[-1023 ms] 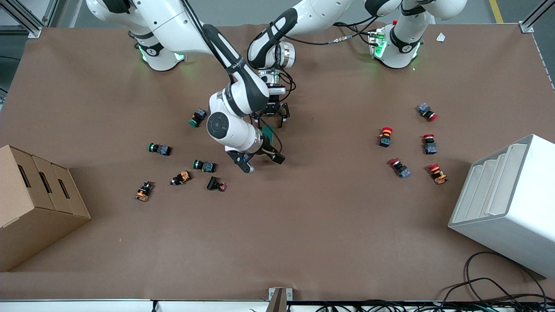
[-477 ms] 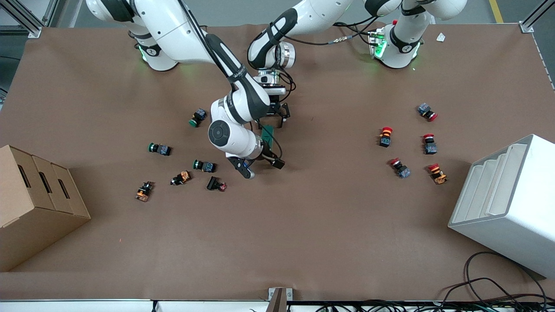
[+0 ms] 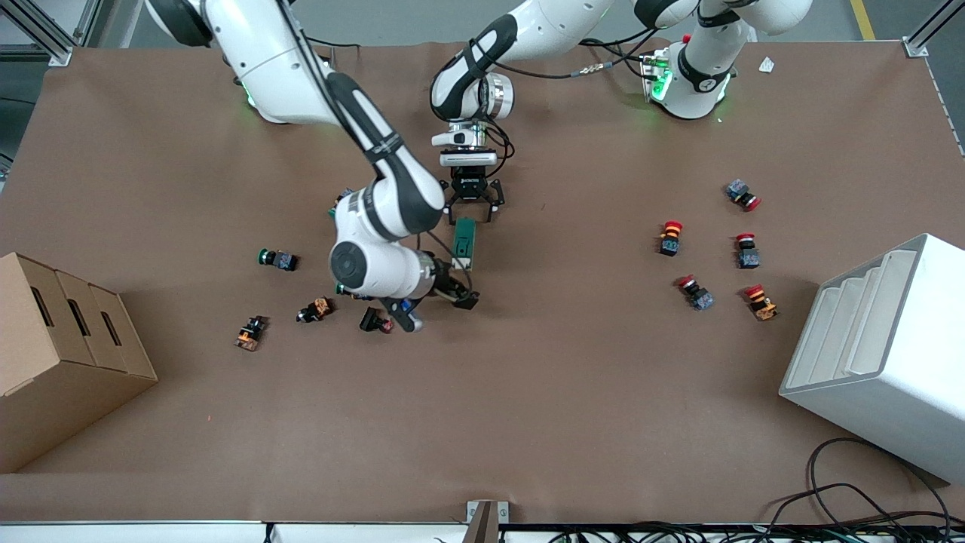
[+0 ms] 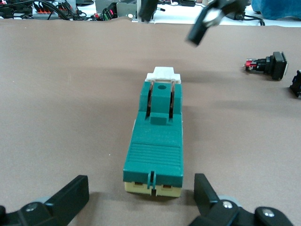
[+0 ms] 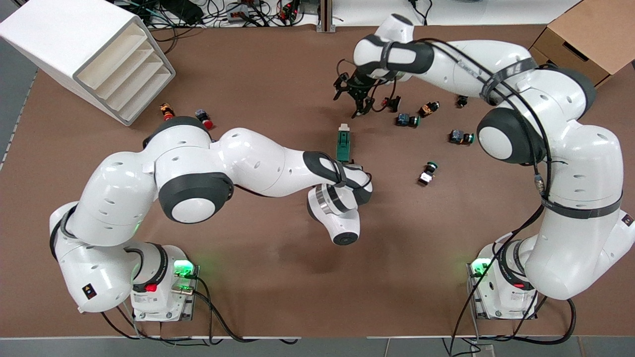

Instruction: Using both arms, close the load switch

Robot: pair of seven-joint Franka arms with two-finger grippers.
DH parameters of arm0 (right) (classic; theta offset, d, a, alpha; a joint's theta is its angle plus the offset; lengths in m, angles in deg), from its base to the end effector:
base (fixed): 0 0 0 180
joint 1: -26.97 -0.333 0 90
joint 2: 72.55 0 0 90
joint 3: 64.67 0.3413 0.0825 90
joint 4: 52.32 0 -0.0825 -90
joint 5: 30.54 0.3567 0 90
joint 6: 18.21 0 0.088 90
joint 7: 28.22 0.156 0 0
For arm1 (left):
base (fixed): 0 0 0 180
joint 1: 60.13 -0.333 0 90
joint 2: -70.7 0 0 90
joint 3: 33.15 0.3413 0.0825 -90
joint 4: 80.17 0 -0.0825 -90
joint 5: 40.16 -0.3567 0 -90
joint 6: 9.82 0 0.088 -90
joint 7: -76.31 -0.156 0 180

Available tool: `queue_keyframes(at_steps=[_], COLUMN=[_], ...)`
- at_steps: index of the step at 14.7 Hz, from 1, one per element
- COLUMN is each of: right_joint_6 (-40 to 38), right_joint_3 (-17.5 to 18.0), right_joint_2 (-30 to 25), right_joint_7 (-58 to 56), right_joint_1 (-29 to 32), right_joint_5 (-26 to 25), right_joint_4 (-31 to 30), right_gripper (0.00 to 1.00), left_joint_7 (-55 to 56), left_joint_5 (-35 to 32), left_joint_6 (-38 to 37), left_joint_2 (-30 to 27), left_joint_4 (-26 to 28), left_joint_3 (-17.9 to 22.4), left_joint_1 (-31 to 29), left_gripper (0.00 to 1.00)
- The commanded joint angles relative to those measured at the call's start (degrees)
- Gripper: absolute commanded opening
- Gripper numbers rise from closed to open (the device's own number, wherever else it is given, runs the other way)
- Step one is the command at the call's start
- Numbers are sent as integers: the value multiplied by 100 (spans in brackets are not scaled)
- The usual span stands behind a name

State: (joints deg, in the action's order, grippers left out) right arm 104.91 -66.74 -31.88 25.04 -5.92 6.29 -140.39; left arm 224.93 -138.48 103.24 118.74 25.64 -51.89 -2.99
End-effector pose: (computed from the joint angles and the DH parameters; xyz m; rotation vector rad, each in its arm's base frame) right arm 0.5714 0.4027 0.2273 -2.5777 1.0432 0.5664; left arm 0.2629 -0.5675 0.0929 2.6973 0.0501 1.5694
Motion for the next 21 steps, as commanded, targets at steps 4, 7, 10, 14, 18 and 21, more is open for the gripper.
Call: queue_keyframes(at_steps=[4,7,10,14,18,21], right_joint_6=[-1859,-2160,-2178,-2493,-2854,-3005], right_joint_3=[-22,-30,-30,-30,-22,-22], right_joint_2=[-963,-1385,-1772,-2142,-2187,-2125], right_joint_7=[-2421,-3600,-4401,-5202,-5229,-5229], right_joint_1=[1536,2196,2523,2875,3069,3183], right_joint_5=[-1702,-2573,-3373,-3858,-3998,-3973], right_joint_4=[-8,1,10,27,386,713], right_gripper=[100,100,100,100,100,100], left_joint_7=[-140,-456,-1009,-2291,-3380,-4672], left_joint_5=[49,575,1488,2982,4116,5398], left_joint_6=[119,119,128,128,128,128], left_joint_2=[48,-259,-698,-1374,-2165,-2675], left_joint_4=[-78,-209,-516,-948,-1071,-1361], left_joint_3=[99,90,73,72,55,72], left_joint_1=[-71,-107,-115,-290,-861,-1493], left_gripper=[99,99,99,99,100,100])
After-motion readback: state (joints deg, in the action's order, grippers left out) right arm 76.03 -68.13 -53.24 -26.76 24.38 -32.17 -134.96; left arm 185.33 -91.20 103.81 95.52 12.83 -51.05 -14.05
